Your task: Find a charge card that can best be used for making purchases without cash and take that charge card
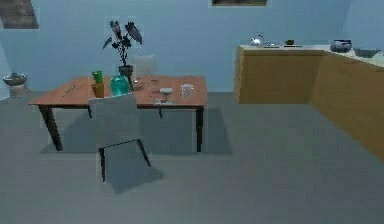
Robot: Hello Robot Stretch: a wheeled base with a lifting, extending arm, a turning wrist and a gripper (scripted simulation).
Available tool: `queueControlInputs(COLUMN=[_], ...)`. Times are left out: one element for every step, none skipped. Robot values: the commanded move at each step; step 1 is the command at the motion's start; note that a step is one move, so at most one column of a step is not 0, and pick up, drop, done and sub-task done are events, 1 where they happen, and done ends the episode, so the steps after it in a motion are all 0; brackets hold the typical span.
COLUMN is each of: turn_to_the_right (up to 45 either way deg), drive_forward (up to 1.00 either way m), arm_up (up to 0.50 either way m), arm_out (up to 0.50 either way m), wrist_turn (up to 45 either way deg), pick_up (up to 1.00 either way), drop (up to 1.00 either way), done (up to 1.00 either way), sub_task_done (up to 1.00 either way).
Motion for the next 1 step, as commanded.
queueControlInputs(turn_to_the_right=[36.0], drive_forward=[0.0], arm_up=[0.0], arm_out=[0.0], wrist_turn=[0.0], pick_up=[0.0], drop=[0.0], done=[0.0], sub_task_done=[0.0])
